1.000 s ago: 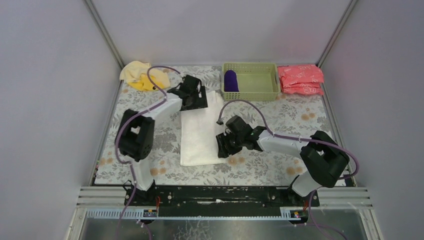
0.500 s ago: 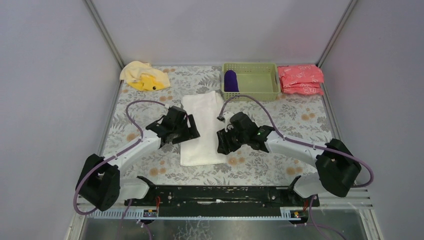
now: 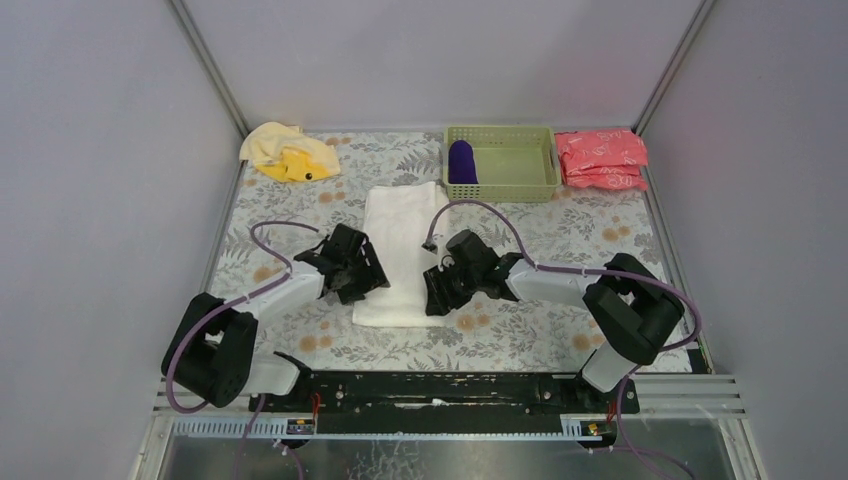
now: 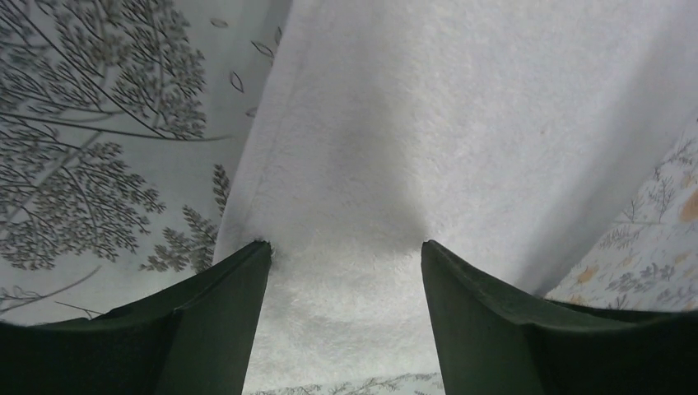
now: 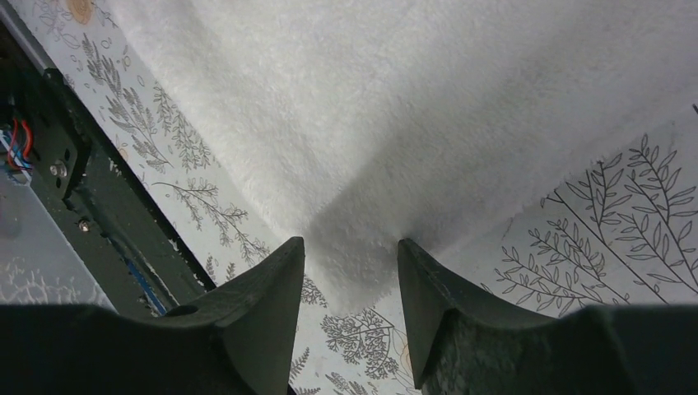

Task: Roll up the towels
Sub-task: Roll the towel at the center of the board.

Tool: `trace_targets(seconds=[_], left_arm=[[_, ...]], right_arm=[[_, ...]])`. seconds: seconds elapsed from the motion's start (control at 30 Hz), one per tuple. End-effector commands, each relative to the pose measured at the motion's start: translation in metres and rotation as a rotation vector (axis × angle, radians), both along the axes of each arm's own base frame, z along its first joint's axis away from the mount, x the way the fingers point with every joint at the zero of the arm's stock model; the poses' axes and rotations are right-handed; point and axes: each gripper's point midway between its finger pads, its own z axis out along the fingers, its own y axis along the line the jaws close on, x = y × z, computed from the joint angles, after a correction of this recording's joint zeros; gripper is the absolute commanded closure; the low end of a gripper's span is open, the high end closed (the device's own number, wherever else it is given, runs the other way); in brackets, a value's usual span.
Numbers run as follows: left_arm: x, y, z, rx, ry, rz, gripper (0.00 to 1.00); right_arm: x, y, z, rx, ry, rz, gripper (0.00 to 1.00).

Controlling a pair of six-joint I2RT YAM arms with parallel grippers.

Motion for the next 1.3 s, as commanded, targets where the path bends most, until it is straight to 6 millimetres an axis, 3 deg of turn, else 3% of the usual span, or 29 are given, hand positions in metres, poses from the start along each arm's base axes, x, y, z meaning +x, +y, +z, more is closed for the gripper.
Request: trace_targets(seconds=[0.0,0.13,0.27,0.47,0.73,0.83,0.93,1.1,1.27], left_arm=[[0.019,0.027,-0.001,0.121,-0.048,0.051,0.32],[0.026,0.026,0.028,0.091,-0.117,0.063,0.27],[0.015,0.032,0.049,0.065,-0.148,0.098,0.19],[-0.010,0.035,0.068,-0.048,-0.165,0.175,0.00],[-0.027,0.045,0.099,-0.211,-0.223,0.372,0.00],[-0.032,0.044,0.108,-0.227,-0.237,0.348,0.00],[-0.038,0.037,0.101,-0.259,-0.210,0.326,0.00],[-0.049,0.033,0.060,-0.217,-0.041,0.337,0.01],[-0.054,0.033,0.037,-0.155,0.061,0.348,0.06]], right_arm=[[0.001,0.021,0.037,0.079,-0.061,0.064,0.46],[0.001,0.031,0.063,0.100,-0.132,0.163,0.38],[-0.002,0.036,0.064,0.072,-0.211,0.286,0.35],[-0.019,0.048,0.057,0.052,-0.333,0.475,0.31],[-0.025,0.055,0.044,-0.007,-0.428,0.611,0.31],[-0.022,0.053,0.039,-0.035,-0.464,0.634,0.31],[-0.022,0.051,0.030,-0.069,-0.481,0.658,0.32],[-0.022,0.042,0.004,-0.162,-0.466,0.690,0.33],[-0.023,0.024,-0.026,-0.283,-0.440,0.707,0.34]])
